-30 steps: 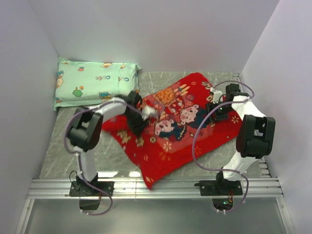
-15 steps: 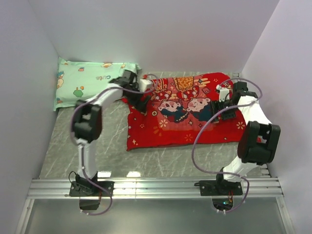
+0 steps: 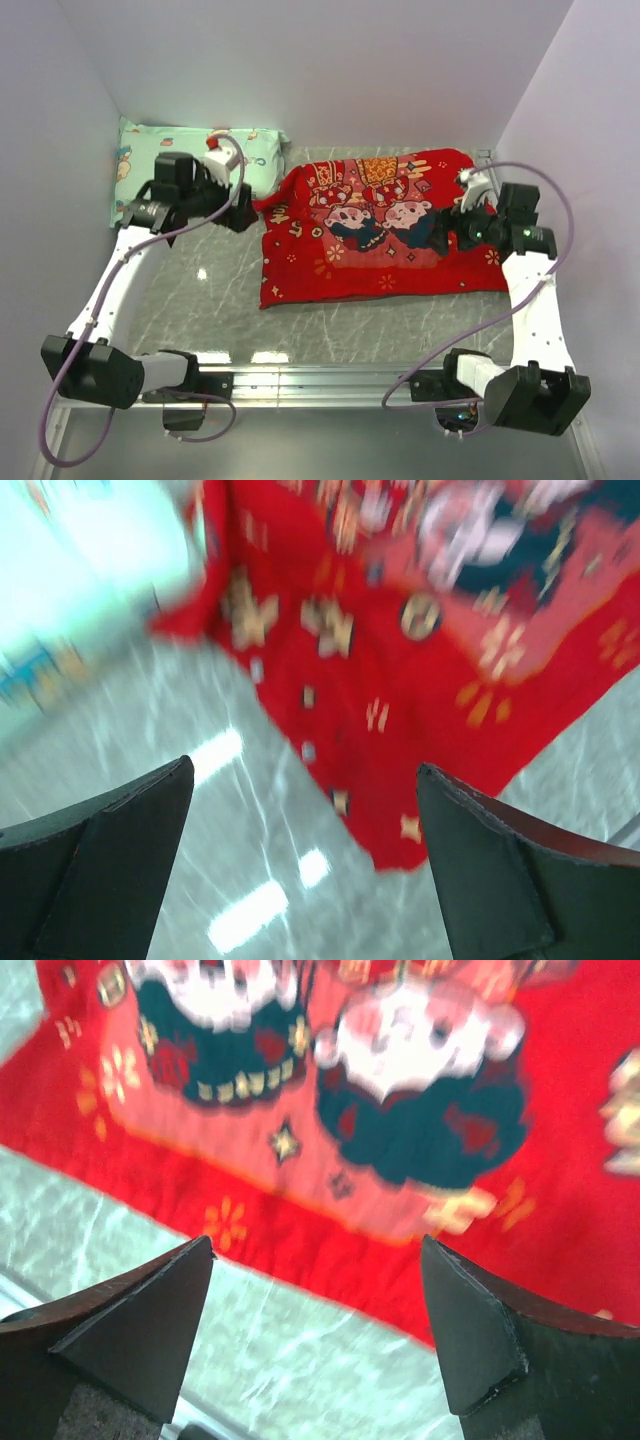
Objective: Put the pillow into the pillowcase
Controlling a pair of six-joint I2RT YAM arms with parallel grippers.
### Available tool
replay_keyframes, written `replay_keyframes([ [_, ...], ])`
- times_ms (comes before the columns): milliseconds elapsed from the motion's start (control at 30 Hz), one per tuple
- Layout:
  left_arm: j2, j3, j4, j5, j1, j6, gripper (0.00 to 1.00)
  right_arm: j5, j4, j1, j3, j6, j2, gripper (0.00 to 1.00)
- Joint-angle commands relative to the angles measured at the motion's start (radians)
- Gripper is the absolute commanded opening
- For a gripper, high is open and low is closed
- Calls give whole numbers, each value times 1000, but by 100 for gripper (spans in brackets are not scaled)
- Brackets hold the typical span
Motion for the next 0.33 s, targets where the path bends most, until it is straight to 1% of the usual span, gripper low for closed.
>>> replay_keyframes([
  [0,-30,-132,3,-61,19,-41,99,63,38,14,-149,17,-70,92],
  [33,-49,-181,8,-79,22,-41,99,70,50,14,-175,15,-90,92],
  [133,-116,-259,25,-103,25,-35,99,90,55,25,-261,5,-155,92],
  [233,-166,-304,49,-113,27,-54,99,94,54,28,-288,3,-189,93],
  [300,-172,-304,49,-110,28,-57,100,84,55,31,-296,8,-199,93],
])
